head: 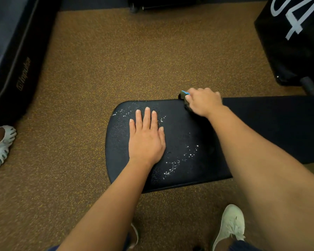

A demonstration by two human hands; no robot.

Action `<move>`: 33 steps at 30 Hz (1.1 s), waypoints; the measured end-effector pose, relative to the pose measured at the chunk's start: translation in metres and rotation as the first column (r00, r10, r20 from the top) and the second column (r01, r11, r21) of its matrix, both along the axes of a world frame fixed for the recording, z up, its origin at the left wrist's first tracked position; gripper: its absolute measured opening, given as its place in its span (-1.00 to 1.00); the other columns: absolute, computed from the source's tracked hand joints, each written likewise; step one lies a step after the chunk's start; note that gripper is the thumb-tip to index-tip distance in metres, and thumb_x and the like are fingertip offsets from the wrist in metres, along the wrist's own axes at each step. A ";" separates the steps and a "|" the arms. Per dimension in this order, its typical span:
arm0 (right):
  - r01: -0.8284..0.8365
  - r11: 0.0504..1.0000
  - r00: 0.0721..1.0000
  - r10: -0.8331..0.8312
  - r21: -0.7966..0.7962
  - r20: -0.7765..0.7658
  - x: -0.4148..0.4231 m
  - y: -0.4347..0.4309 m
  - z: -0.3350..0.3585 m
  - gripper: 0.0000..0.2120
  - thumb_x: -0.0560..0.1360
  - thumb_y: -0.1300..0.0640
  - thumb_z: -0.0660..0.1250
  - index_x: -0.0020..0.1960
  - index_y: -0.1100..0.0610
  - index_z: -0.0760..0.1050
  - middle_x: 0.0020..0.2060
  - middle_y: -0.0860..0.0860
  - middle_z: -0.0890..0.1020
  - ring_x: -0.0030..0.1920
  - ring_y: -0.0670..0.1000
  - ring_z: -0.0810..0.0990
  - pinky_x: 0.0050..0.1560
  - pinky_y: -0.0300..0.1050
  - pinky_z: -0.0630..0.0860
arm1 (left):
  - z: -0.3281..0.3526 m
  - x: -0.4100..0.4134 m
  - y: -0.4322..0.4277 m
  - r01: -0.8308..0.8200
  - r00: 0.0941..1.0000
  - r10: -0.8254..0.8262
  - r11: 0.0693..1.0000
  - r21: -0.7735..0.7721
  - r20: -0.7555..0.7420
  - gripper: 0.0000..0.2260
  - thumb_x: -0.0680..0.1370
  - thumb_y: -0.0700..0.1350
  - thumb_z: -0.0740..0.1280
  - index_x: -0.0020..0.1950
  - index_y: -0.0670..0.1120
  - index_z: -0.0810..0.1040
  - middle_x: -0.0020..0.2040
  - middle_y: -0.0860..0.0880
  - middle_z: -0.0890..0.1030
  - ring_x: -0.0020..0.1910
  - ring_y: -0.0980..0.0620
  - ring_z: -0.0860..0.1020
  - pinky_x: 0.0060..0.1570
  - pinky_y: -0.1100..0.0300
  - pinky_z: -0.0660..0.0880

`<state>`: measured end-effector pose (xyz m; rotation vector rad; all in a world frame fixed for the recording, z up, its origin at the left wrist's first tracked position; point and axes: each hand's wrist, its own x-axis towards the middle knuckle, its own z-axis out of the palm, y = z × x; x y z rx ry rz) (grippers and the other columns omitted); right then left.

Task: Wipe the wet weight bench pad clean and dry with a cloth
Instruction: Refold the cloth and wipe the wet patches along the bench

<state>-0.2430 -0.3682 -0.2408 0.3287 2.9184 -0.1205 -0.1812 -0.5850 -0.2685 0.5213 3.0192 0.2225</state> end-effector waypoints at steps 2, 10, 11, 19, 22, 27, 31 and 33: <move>-0.032 0.999 0.999 0.032 -0.005 0.006 -0.006 -0.025 0.002 -0.65 0.61 -0.03 0.01 0.28 0.08 0.38 0.25 0.13 0.50 0.27 0.20 0.41 0.22 0.23 0.28 | 0.000 0.000 0.000 0.002 1.000 -0.002 1.000 -0.004 -0.001 -0.41 0.59 0.12 -0.22 0.57 -0.10 0.02 0.58 -0.10 -0.03 0.55 -0.16 -0.12 0.50 -0.13 -0.10; -0.225 0.971 0.974 0.224 -0.079 -0.018 -0.010 -0.051 0.002 -0.64 0.62 -0.08 0.00 0.35 0.02 0.32 0.29 0.09 0.47 0.30 0.18 0.39 0.23 0.26 0.28 | 0.000 -0.002 -0.001 0.006 1.000 -0.006 1.000 0.020 -0.016 -0.40 0.57 0.12 -0.20 0.55 -0.13 0.09 0.57 -0.12 0.05 0.55 -0.18 -0.06 0.49 -0.15 -0.06; -0.179 0.981 0.984 0.180 -0.076 0.000 -0.011 -0.041 0.003 -0.64 0.62 -0.08 0.00 0.31 0.04 0.34 0.27 0.11 0.48 0.29 0.18 0.41 0.22 0.24 0.29 | 0.000 -0.002 -0.001 0.006 1.000 -0.005 1.000 0.021 -0.013 -0.40 0.58 0.12 -0.20 0.56 -0.13 0.09 0.58 -0.12 0.04 0.55 -0.18 -0.06 0.49 -0.15 -0.06; -0.207 0.976 0.976 0.211 -0.071 0.057 -0.024 -0.081 0.005 -0.65 0.62 -0.05 0.01 0.29 0.09 0.35 0.29 0.11 0.46 0.30 0.19 0.38 0.22 0.28 0.26 | -0.001 -0.001 0.000 0.002 1.000 -0.002 1.000 0.016 -0.020 -0.41 0.58 0.11 -0.18 0.55 -0.15 0.10 0.57 -0.13 0.06 0.55 -0.18 -0.06 0.48 -0.14 -0.06; -0.306 0.946 0.950 0.311 -0.109 0.026 -0.023 -0.085 0.002 -0.65 0.62 -0.03 0.02 0.34 0.08 0.30 0.31 0.10 0.42 0.31 0.17 0.35 0.22 0.29 0.25 | 0.000 -0.001 0.000 0.002 1.000 -0.001 0.999 0.035 -0.026 -0.39 0.58 0.11 -0.18 0.55 -0.17 0.11 0.57 -0.13 0.08 0.55 -0.18 -0.04 0.48 -0.14 -0.05; -0.252 0.955 0.962 0.265 -0.159 0.061 -0.025 -0.052 0.003 -0.65 0.63 -0.05 0.02 0.31 0.09 0.32 0.28 0.11 0.47 0.27 0.17 0.42 0.16 0.14 0.33 | 0.001 -0.001 -0.001 0.000 1.000 0.002 0.998 0.062 -0.024 -0.39 0.58 0.11 -0.15 0.54 -0.19 0.14 0.56 -0.15 0.10 0.54 -0.19 0.00 0.47 -0.14 -0.03; -0.235 0.963 0.967 0.245 -0.133 0.072 -0.031 -0.072 0.007 -0.68 0.61 -0.03 0.03 0.26 0.10 0.36 0.25 0.11 0.50 0.25 0.19 0.44 0.16 0.17 0.34 | 0.002 -0.001 -0.001 0.001 1.000 0.000 0.998 0.060 -0.014 -0.37 0.56 0.13 -0.19 0.54 -0.19 0.10 0.57 -0.15 0.07 0.55 -0.18 -0.04 0.48 -0.11 -0.07; -0.312 0.943 0.948 0.317 -0.117 0.027 -0.028 -0.084 0.003 -0.66 0.62 -0.02 0.05 0.33 0.08 0.33 0.29 0.09 0.46 0.28 0.19 0.41 0.19 0.21 0.33 | 0.002 -0.002 -0.002 -0.005 1.000 0.006 0.998 0.069 -0.011 -0.35 0.55 0.14 -0.20 0.54 -0.19 0.09 0.57 -0.15 0.06 0.55 -0.18 -0.05 0.48 -0.10 -0.08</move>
